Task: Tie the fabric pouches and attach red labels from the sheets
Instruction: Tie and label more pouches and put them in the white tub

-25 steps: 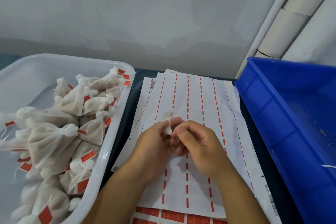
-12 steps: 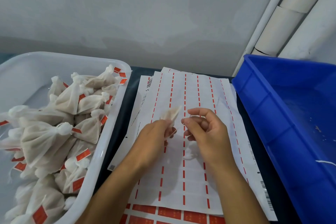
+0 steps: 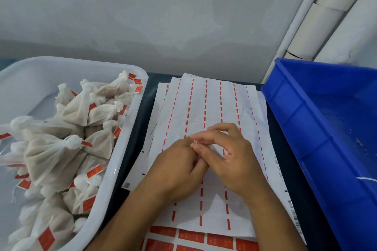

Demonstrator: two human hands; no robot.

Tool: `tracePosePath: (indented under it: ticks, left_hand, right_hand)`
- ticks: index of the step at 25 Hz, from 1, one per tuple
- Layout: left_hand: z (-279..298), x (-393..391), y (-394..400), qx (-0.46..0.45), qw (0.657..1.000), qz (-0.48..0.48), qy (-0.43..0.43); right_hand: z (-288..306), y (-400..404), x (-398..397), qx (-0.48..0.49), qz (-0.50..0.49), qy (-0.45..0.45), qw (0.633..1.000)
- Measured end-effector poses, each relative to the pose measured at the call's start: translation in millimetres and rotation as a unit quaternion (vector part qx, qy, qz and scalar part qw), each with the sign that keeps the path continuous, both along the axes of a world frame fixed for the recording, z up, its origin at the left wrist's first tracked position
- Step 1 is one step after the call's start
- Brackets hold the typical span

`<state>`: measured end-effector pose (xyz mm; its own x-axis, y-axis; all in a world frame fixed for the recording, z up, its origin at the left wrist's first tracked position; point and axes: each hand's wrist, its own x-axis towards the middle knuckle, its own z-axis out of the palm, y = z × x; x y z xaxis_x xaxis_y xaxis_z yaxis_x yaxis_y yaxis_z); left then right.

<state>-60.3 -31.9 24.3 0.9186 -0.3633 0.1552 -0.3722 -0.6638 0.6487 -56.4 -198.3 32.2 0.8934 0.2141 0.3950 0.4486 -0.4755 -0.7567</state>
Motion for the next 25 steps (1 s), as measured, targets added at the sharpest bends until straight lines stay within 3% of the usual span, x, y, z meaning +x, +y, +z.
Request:
tracePosePath:
  ticks: [7, 20, 25]
  left_hand:
    - [4, -5, -5, -0.082, 0.994, -0.053, 0.046]
    - [8, 2, 0, -0.219, 0.961, 0.097, 0.137]
    - [15, 2, -1, -0.254, 0.948, 0.103, 0.161]
  right_hand:
    - [7, -3, 0, 0.101, 0.061, 0.090, 0.989]
    - [8, -2, -1, 0.086, 0.044, 0.086, 0.992]
    - [7, -4, -1, 0.095, 0.075, 0.085, 0.989]
